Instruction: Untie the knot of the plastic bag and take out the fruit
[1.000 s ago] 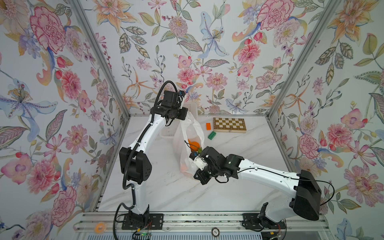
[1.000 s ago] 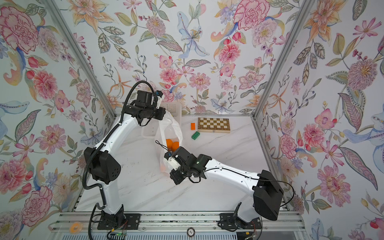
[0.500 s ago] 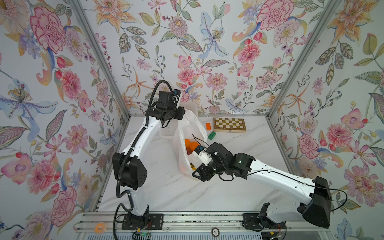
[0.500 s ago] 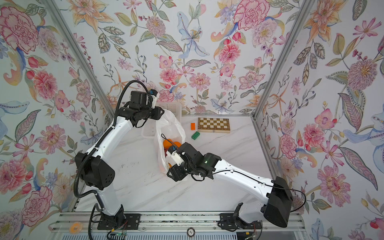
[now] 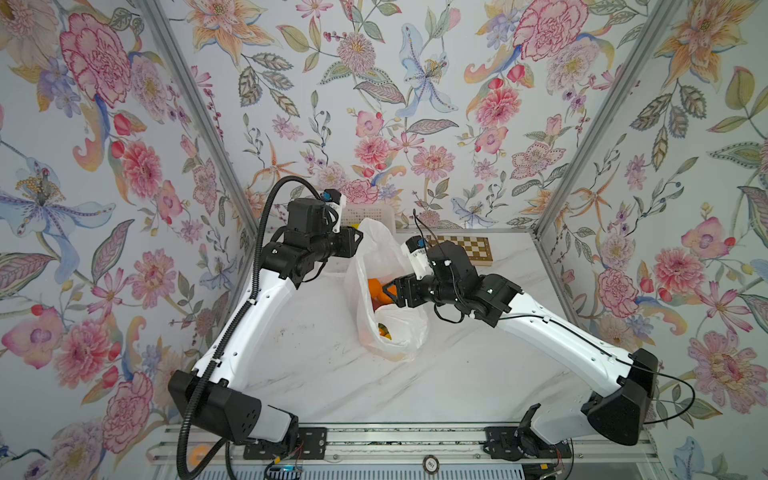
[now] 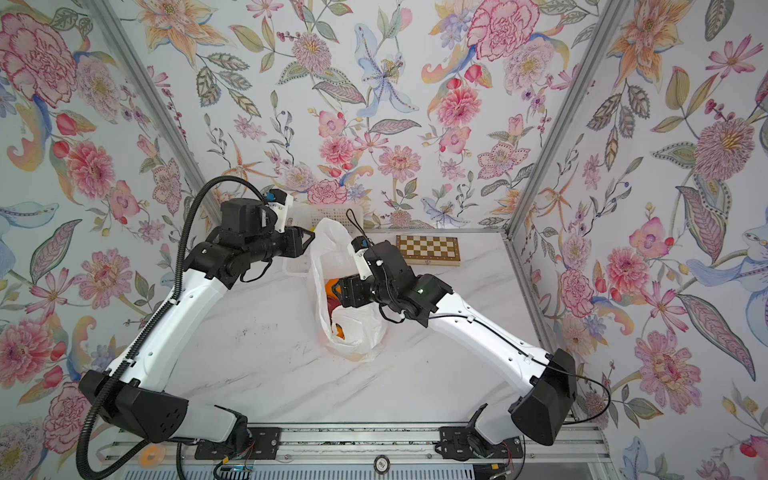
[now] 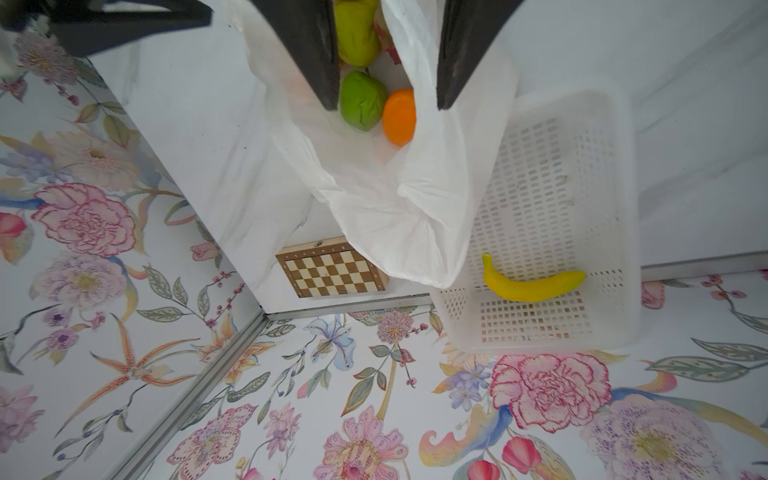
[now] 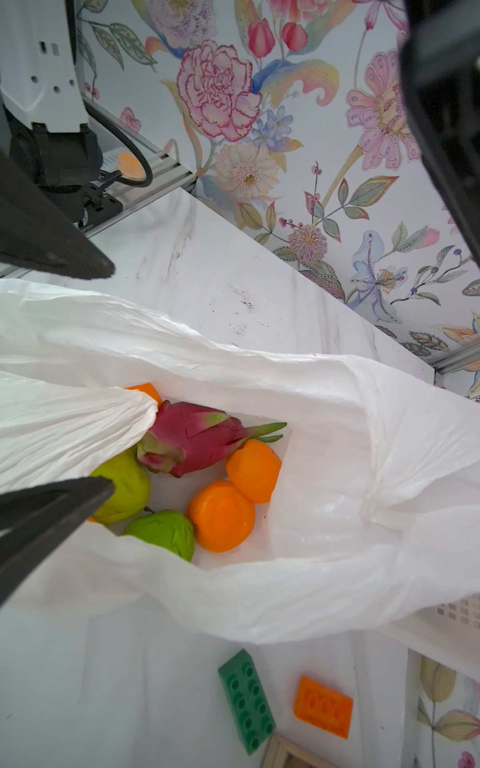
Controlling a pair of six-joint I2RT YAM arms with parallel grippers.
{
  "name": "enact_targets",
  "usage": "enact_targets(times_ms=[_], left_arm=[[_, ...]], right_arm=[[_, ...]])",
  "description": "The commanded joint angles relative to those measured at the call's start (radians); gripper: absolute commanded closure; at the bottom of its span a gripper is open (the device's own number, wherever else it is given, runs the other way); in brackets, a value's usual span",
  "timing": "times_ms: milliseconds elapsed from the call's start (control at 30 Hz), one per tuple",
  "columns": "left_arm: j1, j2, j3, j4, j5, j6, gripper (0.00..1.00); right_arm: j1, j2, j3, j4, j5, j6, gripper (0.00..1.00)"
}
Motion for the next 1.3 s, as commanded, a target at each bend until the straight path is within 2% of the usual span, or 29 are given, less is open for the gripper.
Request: enact_targets(times_ms=[0,67,200,333,500,567,700,867,1100,1267], left_arm=[[-0.040,-0.009,-0.091,-0.020,0.032,-0.078,0.59],[-0.059,-0.008,-0.152,-0.027,-0.028,-0.069,0.59],[-0.074,0.017,-0.216,-0.058,-0.032,-0.040,0.49],[-0.087,0.012,-0.301,-0.071,-0.053,-0.019,0.41],[-0.087,0.033,-0.376,-0.198,-0.211,0.044,0.47],[-0.087,0.018,-0.415,-0.210,-0.207,0.053,0.49],[-0.094,-0.048,-0.506,-0.188,-0.125,0.027,0.50],[-0.168,-0.064,-0.541,-0.267,-0.218,0.075,0.49],[-0.171,-0.143,-0.523,-0.224,-0.142,0.028,0.45],[-0.170,-0.195,-0.467,-0.234,-0.155,0.002,0.41]], right_arm=[[-0.029,0.077,0.020,0.000,-0.016,0.073,0.24],[-0.050,0.119,0.025,-0.008,-0.057,0.093,0.25],[-0.060,0.183,0.043,-0.083,-0.100,0.103,0.28],[-0.048,0.209,0.029,-0.221,-0.069,0.101,0.32],[0.046,0.157,-0.077,-0.385,-0.017,0.027,0.34],[0.088,0.116,-0.136,-0.412,-0.012,0.017,0.34],[0.121,0.040,-0.242,-0.423,-0.016,0.061,0.34],[0.139,0.020,-0.287,-0.445,0.017,0.061,0.34],[0.147,0.059,-0.184,-0.468,0.007,0.075,0.31],[0.146,0.070,-0.069,-0.468,0.011,0.118,0.30]])
